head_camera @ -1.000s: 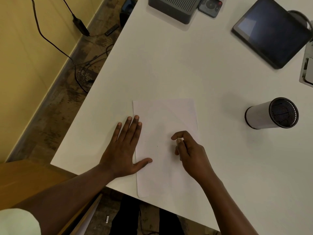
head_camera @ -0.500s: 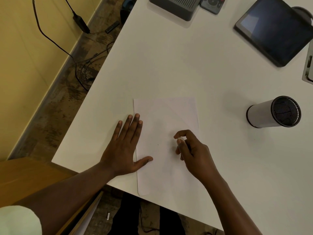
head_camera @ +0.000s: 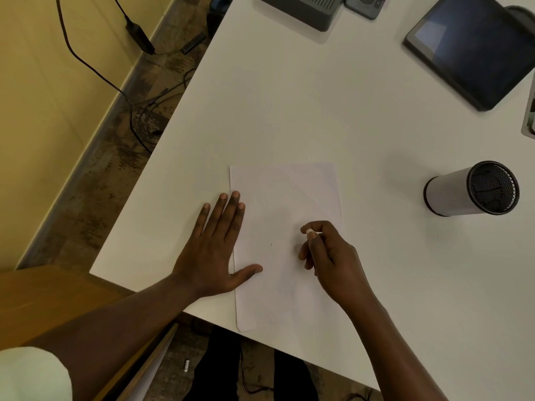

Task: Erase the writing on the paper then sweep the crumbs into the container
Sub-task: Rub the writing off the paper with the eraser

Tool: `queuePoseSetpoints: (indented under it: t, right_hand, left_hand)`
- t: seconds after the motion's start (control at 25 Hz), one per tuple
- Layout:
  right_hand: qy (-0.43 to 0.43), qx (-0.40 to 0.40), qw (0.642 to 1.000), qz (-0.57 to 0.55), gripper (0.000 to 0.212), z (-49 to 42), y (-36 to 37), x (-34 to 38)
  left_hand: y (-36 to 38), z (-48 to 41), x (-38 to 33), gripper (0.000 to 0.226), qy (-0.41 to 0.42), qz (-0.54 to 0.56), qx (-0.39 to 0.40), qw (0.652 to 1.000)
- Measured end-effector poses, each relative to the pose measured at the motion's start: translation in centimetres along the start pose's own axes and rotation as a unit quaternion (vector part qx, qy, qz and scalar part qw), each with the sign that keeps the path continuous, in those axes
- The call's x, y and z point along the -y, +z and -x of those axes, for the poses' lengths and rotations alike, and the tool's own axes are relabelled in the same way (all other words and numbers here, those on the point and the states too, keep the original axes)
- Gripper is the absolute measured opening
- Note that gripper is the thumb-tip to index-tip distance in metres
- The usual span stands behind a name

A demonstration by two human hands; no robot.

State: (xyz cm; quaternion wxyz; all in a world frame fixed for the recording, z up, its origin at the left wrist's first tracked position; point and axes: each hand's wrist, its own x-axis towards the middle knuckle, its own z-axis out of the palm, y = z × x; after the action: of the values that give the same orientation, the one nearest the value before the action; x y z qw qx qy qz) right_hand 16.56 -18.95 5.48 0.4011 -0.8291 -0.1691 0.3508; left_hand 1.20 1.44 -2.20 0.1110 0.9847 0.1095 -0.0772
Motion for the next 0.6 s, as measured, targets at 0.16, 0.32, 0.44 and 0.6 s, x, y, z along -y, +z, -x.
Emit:
queuePoseSetpoints:
  t: [0.16,0.32,0.44,0.6]
  right_hand:
    - [-0.016,-0.017,0.999,0.021,0.019,0.17,-0.08,-0.05]
    - [-0.051,-0.027,0.995,0.076,0.025,0.37,-0.05,0.28]
    - [-0.056,-0.041,0.995,0.077,0.036,0.37,-0.14,0.30]
    - [-0.119,-0.123,0.974,0.151,0.030,0.49,0.82,0.51]
  left_hand:
    - [-0.02,0.02,0.02,0.119,0.002,-0.002,-0.003,1.000]
    - [-0.04,-0.01,0.03,0.119,0.003,0.002,-0.005,1.000]
    - [-0.07,0.03,-0.01,0.119,0.003,0.001,-0.006,1.000]
    - [-0.04,-0.04,-0.03,0.119,0.001,0.003,-0.006,1.000]
